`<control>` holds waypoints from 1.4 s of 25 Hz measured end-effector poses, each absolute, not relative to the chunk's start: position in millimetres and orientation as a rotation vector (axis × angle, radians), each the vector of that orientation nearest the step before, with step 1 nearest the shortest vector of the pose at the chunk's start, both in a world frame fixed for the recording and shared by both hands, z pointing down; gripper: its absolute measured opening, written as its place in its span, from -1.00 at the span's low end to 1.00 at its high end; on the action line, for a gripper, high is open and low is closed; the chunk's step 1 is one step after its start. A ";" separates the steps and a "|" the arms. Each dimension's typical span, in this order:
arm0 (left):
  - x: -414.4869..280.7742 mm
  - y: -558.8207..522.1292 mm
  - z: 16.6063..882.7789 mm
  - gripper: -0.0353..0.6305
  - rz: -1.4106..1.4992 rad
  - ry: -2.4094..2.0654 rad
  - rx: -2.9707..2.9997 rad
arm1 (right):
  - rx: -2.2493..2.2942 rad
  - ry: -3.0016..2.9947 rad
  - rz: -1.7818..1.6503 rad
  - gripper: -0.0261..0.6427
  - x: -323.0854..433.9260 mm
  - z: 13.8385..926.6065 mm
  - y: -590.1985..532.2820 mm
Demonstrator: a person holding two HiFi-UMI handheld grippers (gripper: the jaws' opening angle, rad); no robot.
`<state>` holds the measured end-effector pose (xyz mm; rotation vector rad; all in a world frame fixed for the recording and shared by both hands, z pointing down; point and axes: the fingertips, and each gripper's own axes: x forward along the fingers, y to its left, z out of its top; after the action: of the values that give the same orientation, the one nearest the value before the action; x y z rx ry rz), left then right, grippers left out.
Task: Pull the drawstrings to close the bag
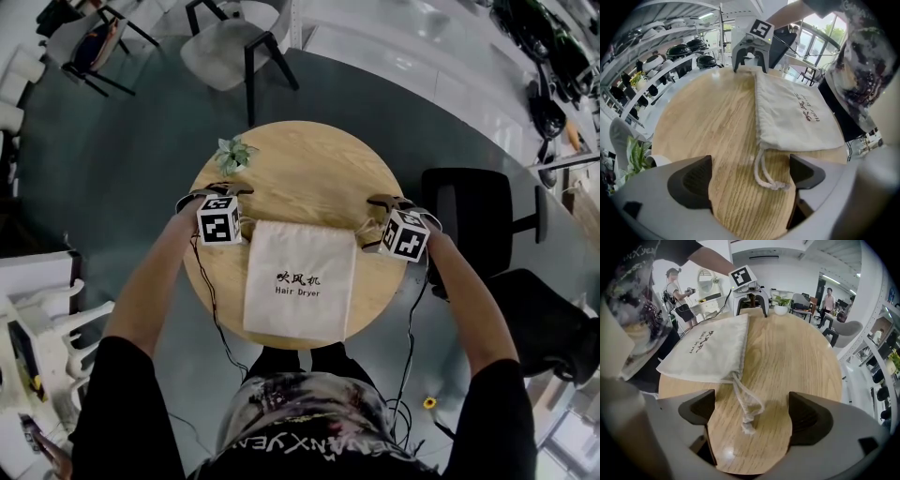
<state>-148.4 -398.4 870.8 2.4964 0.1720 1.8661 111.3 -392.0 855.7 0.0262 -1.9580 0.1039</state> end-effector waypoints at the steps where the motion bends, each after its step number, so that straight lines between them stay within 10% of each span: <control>1: -148.0 -400.3 869.5 0.69 1.850 0.155 2.499 | 0.024 -1.956 0.103 0.54 111.2 855.2 -392.5; 8: -147.0 -399.2 862.1 0.46 1.828 0.144 2.508 | 0.007 -1.952 0.078 0.19 110.3 848.4 -396.2; 10: -145.4 -401.2 859.4 -0.18 1.795 0.107 2.517 | 0.013 -1.965 0.068 -0.31 108.8 847.1 -396.5; 19: -145.3 -393.7 859.4 -0.60 1.804 0.107 2.505 | 0.024 -1.960 0.023 -0.90 105.8 848.2 -389.5; 35: -145.3 -393.3 859.3 -0.82 1.752 0.002 2.504 | 0.139 -1.918 -0.035 -0.90 106.3 848.4 -390.8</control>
<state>-145.3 -393.3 859.3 2.5035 0.0023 1.7520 106.3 -390.8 848.4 0.1389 -1.9182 -0.0351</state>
